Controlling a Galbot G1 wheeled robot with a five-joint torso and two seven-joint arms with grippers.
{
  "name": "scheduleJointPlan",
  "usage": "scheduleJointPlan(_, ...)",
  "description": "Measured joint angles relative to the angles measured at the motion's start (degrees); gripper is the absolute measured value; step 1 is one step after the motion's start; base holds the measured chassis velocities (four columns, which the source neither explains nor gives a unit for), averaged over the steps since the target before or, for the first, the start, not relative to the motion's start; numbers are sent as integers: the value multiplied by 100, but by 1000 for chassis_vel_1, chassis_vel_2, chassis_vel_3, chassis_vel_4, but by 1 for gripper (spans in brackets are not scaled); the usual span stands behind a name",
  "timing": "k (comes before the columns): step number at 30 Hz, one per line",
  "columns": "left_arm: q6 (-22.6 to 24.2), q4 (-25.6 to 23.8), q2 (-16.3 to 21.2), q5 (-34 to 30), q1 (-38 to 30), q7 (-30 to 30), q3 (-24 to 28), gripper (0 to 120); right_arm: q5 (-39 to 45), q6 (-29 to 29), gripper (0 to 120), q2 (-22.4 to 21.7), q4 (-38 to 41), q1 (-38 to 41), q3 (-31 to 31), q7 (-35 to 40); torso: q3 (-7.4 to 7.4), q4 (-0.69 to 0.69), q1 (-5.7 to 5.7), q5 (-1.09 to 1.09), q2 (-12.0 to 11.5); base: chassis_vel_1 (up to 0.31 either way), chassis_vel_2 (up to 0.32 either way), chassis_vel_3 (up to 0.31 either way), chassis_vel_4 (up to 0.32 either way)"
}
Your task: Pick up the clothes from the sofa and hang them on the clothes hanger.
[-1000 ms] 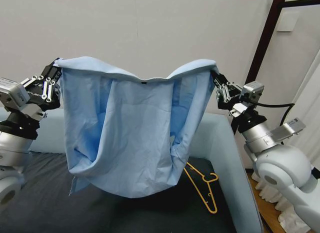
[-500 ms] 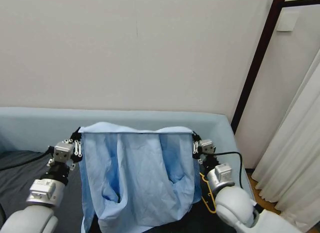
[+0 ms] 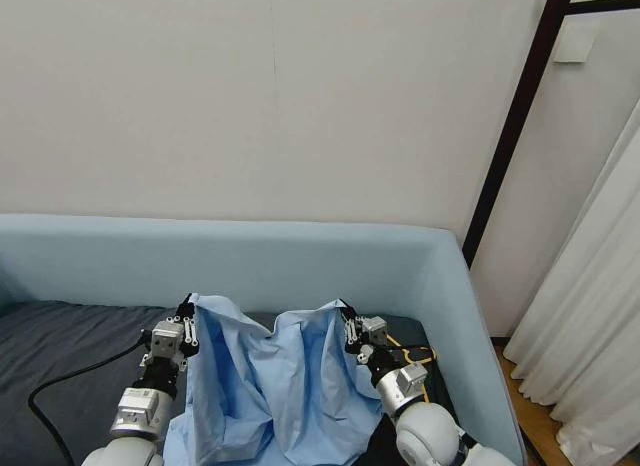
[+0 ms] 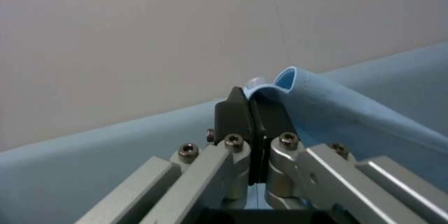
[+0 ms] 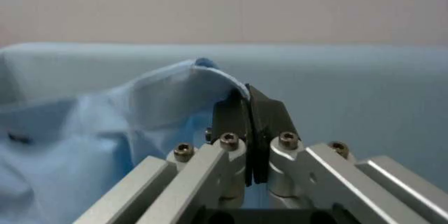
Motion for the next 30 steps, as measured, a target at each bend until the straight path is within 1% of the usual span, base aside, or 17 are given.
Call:
scheduleJointPlan(2, 6, 22, 3, 0, 2, -24, -26, 0, 168, -87, 8, -20, -23, -52, 56, -46, 0, 0, 0, 0, 0, 0, 0, 0, 0)
scheduleJointPlan(4, 5, 65, 15, -18, 18, -56, -83, 0, 765, -469, 18, -116, -58, -231, 277, -119, 0, 0, 0, 0, 0, 0, 0, 0, 0)
scheduleJointPlan(7, -16, 95, 34, -85, 26, -66, -103, 0, 1335, -1003, 31, -227, -141, -407, 556, -28, 0, -1, 0, 0, 0, 0, 0, 0, 0)
scheduleJointPlan(8, -16, 95, 34, -85, 26, -66, -103, 0, 1335, -1003, 31, -227, -141, -407, 556, -28, 0, -1, 0, 0, 0, 0, 0, 0, 0)
scheduleJointPlan(9, -27, 105, 42, -107, 25, -66, -103, 0, 1450, -1207, 34, -263, -195, -452, 639, 3, 0, -1, 0, 0, 0, 0, 0, 0, 0)
scheduleJointPlan(11, -54, 122, 56, -129, 23, -66, -102, 0, 1526, -1534, 45, -308, -327, -533, 770, -7, 0, -1, 0, 0, 0, 0, 0, 0, 0)
scheduleJointPlan(12, -59, 123, 63, -143, 23, -65, -97, 0, 1510, -1579, 50, -307, -404, -568, 816, -77, 0, -1, 0, 0, 0, 0, 0, 0, 0)
scheduleJointPlan(13, -59, 123, 63, -143, 23, -65, -97, 0, 1510, -1579, 50, -307, -404, -568, 816, -77, 0, -1, 0, 0, 0, 0, 0, 0, 0)
scheduleJointPlan(15, -89, 146, 91, -179, 13, -62, -75, 0, 1425, -1591, 58, -267, -538, -627, 890, -187, 0, 0, 0, 0, 0, 0, 0, 0, 0)
scheduleJointPlan(17, -275, 218, 156, -237, -8, -67, -32, 0, 1365, -1637, 66, -236, -614, -679, 971, -200, 0, 1, 0, 0, 0, 0, 0, 0, 0)
scheduleJointPlan(18, -275, 218, 156, -237, -8, -67, -32, 0, 1365, -1637, 66, -236, -614, -679, 971, -200, 0, 1, 0, 0, 0, 0, 0, 0, 0)
scheduleJointPlan(19, -448, 275, 209, -277, -8, -74, 2, 0, 1352, -1713, 73, -228, -643, -722, 1033, -144, 0, 0, 0, 0, 0, 0, 0, 0, 0)
scheduleJointPlan(21, -635, 346, 280, -313, 12, -83, 35, 0, 1441, -1865, 81, -209, -683, -792, 1165, -17, 0, 0, 0, -1, 0, 0, 0, 0, 0)
scheduleJointPlan(22, -635, 346, 280, -313, 12, -83, 35, 0, 1441, -1865, 81, -209, -683, -792, 1165, -17, 0, 0, 0, -1, 0, 0, 0, 0, 0)
scheduleJointPlan(26, -684, 378, 373, -415, -31, -47, 48, 0, 1416, -1926, 98, -145, -1242, -733, 1373, -209, 0, -1, 0, 0, 0, 0, 0, 0, 0)
scheduleJointPlan(28, -684, 381, 390, -429, -39, -33, 48, 0, 1359, -1918, 99, -123, -1397, -677, 1387, -293, 0, -2, 0, 0, 1, 0, 0, 0, 0)
scheduleJointPlan(30, -684, 391, 438, -447, -46, -2, 57, 0, 1221, -1920, 100, -13, -1910, -460, 1406, -486, 0, 0, 0, -1, 1, 0, 0, 0, 0)
